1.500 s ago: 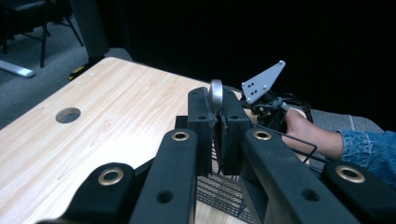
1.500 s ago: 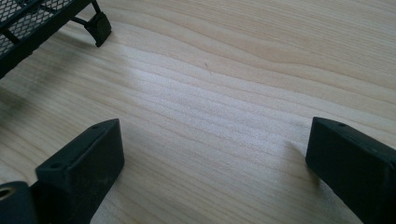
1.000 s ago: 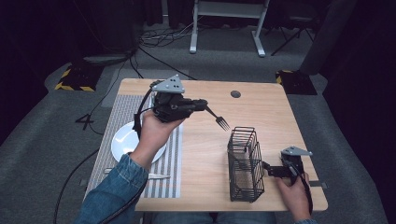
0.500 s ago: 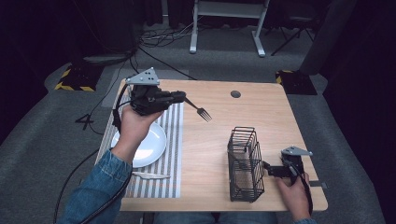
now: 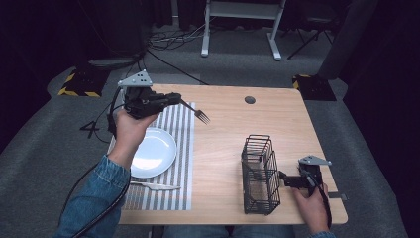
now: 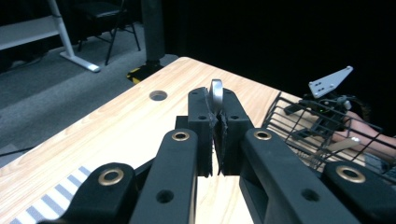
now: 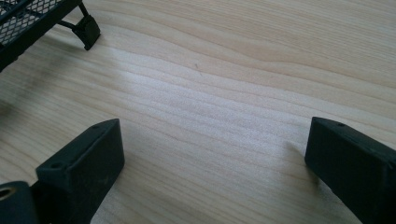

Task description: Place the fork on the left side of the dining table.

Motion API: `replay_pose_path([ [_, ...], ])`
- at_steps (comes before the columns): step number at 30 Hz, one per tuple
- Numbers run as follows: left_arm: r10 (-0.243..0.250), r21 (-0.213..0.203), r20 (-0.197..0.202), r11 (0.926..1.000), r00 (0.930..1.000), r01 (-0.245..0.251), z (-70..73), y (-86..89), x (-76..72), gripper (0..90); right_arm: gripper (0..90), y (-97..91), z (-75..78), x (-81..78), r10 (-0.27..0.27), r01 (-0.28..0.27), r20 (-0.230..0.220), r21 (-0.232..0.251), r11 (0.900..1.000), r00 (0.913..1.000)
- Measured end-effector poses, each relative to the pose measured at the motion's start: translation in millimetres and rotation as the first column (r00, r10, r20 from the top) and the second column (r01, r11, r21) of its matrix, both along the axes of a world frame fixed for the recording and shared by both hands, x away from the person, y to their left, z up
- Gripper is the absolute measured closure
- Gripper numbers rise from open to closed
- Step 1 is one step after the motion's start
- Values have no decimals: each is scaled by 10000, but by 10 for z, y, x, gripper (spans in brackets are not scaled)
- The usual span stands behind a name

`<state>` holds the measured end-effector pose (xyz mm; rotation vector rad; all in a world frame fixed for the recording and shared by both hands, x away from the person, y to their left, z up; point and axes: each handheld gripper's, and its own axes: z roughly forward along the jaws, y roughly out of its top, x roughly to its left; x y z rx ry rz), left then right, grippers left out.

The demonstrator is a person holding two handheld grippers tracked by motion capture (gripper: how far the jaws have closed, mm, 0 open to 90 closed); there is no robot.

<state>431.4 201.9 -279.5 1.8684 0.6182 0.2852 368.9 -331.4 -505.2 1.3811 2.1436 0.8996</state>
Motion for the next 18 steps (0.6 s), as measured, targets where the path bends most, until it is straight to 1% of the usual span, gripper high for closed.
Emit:
replay_pose_path([
  [7, 505, -48, -109, 9987, 9987, -506, -88, 209, 90, 864, 45, 1, 0, 0, -9, 9, 3, 2, 10000, 10000],
  [8, 671, -69, -174, 9977, 9976, -672, -113, 255, 117, 864, 45, 1, 0, 0, -9, 9, 2, 1, 10000, 10000],
  [9, 671, -69, -174, 9977, 9976, -672, -113, 255, 117, 864, 45, 1, 0, 0, -9, 9, 2, 1, 10000, 10000],
  [13, 954, -16, -271, 9954, 9951, -955, -165, 324, 189, 863, 45, 1, 0, 0, -11, 11, 2, 1, 10000, 10000],
  [18, 1235, 31, -390, 9923, 9916, -1235, -251, 404, 305, 864, 45, 1, 0, 0, -10, 10, 2, 2, 10000, 10000],
])
